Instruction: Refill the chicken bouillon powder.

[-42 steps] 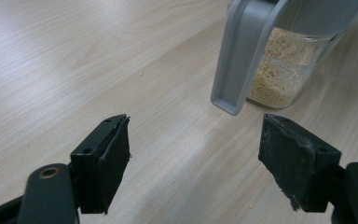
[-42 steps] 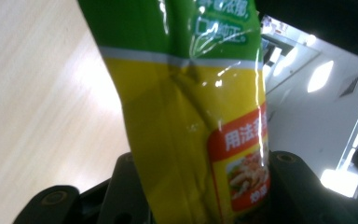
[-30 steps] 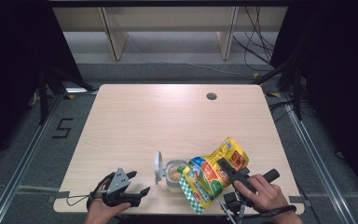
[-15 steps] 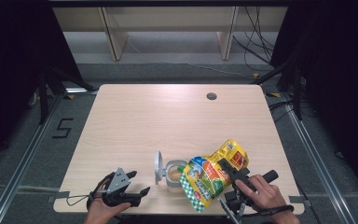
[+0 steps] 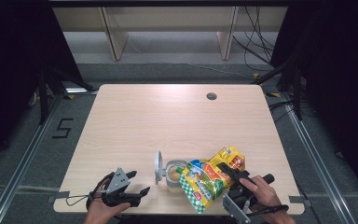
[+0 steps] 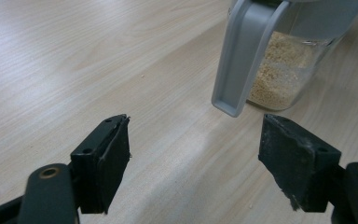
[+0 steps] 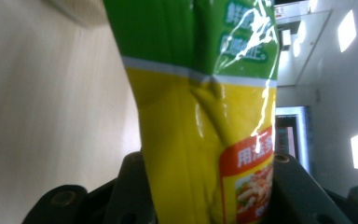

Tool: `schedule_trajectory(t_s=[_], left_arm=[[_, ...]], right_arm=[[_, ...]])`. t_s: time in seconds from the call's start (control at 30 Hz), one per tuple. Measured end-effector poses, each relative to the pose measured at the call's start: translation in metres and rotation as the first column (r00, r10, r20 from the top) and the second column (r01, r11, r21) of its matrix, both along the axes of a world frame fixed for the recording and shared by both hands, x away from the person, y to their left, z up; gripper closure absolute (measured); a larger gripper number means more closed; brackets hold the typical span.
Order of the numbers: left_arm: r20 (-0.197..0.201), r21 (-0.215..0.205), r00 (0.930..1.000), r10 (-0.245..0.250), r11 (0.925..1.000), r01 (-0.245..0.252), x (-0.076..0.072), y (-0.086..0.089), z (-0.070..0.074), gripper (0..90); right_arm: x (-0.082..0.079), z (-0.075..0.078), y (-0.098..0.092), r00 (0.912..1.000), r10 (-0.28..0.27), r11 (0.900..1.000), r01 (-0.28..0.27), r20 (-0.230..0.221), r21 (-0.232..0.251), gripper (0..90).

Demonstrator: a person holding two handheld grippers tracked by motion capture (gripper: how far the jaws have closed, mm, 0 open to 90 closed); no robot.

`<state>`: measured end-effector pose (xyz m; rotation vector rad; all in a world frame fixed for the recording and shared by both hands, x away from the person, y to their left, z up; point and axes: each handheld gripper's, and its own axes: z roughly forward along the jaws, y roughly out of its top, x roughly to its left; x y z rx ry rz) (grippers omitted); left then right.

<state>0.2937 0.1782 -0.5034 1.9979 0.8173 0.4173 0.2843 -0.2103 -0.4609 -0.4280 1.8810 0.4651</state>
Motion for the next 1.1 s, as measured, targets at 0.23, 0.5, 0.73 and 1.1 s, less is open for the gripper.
schedule_trajectory(t_s=[0.23, 0.5, 0.73, 1.1], left_arm=[[0.004, 0.0, 1.0, 0.005, 1.0, -0.005, 0.0, 0.0, 0.0, 24.2], [0.008, 0.006, 1.0, -0.004, 1.0, 0.004, 0.0, 0.0, 0.0, 24.2], [0.016, 0.021, 0.9997, -0.015, 0.9997, 0.015, 0.001, 0.0, 0.0, 24.2], [0.01, 0.01, 0.9998, -0.015, 0.9998, 0.015, 0.0, -0.002, 0.0, 24.2]], right_arm=[[0.006, -0.002, -0.007, 0.9873, 0.011, 0.978, 0.022, -0.158, 0.207, 69.0], [0.015, -0.004, -0.018, 0.9623, 0.032, 0.935, 0.067, -0.27, 0.349, 69.4], [0.02, -0.007, -0.024, 0.9403, 0.041, 0.889, 0.12, -0.338, 0.441, 69.9], [0.037, -0.012, -0.034, 0.8909, 0.11, 0.762, 0.209, -0.441, 0.613, 71.1]])
